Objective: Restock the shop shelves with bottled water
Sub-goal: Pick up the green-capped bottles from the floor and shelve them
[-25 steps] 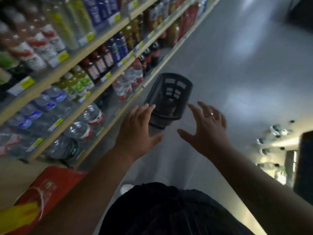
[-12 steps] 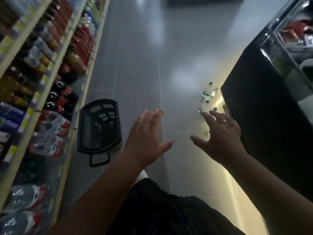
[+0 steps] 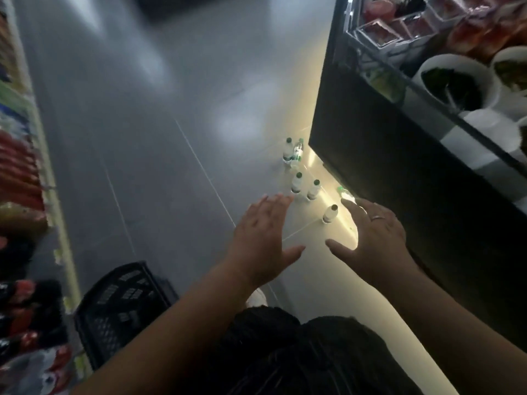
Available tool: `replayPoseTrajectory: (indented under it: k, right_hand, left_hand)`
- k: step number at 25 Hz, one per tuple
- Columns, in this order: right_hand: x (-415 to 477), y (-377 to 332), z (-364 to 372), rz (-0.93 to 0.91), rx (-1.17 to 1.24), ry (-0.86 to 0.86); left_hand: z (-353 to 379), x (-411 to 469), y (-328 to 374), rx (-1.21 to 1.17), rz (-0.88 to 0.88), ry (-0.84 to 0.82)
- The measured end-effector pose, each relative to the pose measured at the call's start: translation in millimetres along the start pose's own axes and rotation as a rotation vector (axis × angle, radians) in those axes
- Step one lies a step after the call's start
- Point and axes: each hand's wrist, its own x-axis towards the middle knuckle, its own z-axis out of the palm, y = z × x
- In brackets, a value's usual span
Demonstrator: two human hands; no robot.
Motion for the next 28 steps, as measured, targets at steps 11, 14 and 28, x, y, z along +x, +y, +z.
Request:
replayPoseTrajectory:
  k: [11,14,28]
  right_hand:
    - [163.4,18.2,24.4,0.183,0.154,-0.038]
    - [221.4,31.4,43.8,0.200,0.210,-0.078]
    - [462.5,111.3,356.4,0.510,0.367,-0.148]
  left_hand:
    - [6.5,199.5,-55.3,-0.041,0.075,-0.138]
    - [29.5,249.5,-66.5,-0.057,0.027,-0.174]
    - [299.6,478.8,-250.8,-0.169,-0.094,-0.329]
